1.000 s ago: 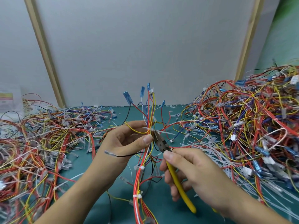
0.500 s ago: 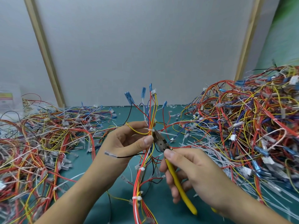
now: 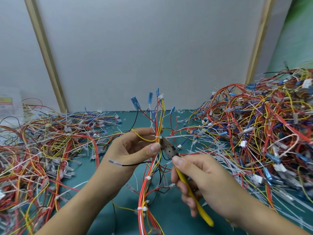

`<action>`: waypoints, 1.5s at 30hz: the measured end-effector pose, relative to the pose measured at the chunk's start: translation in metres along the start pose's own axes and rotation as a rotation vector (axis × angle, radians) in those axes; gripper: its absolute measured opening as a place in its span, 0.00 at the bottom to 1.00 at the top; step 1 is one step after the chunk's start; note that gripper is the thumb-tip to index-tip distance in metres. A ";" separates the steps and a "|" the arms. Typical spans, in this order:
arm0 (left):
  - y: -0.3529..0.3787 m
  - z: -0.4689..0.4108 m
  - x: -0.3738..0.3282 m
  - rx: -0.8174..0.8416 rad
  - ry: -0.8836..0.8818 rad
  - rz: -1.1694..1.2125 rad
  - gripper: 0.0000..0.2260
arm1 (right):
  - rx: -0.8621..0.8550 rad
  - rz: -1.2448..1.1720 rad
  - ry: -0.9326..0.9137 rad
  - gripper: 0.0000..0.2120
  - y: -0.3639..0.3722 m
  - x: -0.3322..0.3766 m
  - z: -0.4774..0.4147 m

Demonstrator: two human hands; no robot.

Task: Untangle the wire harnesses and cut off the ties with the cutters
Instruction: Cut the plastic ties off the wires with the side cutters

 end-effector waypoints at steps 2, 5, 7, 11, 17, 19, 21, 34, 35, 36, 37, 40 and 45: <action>0.000 0.000 0.000 -0.007 0.002 0.007 0.13 | 0.005 -0.004 -0.001 0.20 0.000 0.000 0.001; -0.003 -0.001 -0.002 -0.019 0.014 0.020 0.14 | 0.004 -0.008 -0.011 0.20 0.001 -0.001 0.000; -0.005 -0.002 -0.002 -0.024 0.012 0.016 0.14 | -0.016 -0.027 -0.015 0.20 0.000 -0.002 -0.001; -0.007 -0.001 0.000 -0.046 -0.003 0.000 0.14 | -0.104 -0.121 -0.044 0.17 -0.008 0.002 -0.002; 0.000 -0.001 0.004 -0.008 -0.117 0.188 0.11 | -0.311 -0.219 -0.179 0.14 -0.027 0.006 0.000; 0.002 -0.001 0.003 0.016 -0.123 0.228 0.11 | -0.353 -0.222 -0.216 0.09 -0.031 0.009 0.001; 0.004 -0.001 0.002 0.041 -0.117 0.233 0.13 | -0.376 -0.212 -0.243 0.09 -0.033 0.011 0.003; 0.034 0.019 -0.013 0.199 0.443 -0.821 0.19 | -0.480 -0.121 -0.294 0.03 -0.036 0.009 0.004; 0.034 0.019 -0.013 0.216 0.440 -0.837 0.18 | -0.500 -0.139 -0.282 0.04 -0.038 0.007 0.004; 0.034 0.019 -0.013 0.231 0.444 -0.844 0.15 | -0.514 -0.158 -0.269 0.04 -0.040 0.005 0.003; 0.035 0.020 -0.016 0.234 0.457 -0.863 0.11 | -0.525 -0.167 -0.263 0.03 -0.042 0.004 0.003; 0.023 0.022 -0.028 0.046 0.496 -0.800 0.19 | -0.554 -0.195 -0.255 0.03 -0.047 0.003 0.002; -0.018 0.016 -0.046 -0.364 0.493 -0.445 0.18 | -0.473 -0.178 -0.256 0.03 -0.046 0.005 0.001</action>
Point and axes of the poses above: each hand's wrist, its own z-axis away from the middle knuckle, its own y-axis out of the palm, x = y × z, the point moved 7 cm from there along -z, towards the middle knuckle, and after that the axes turned 10 degrees about z, right-handed, at the moved point
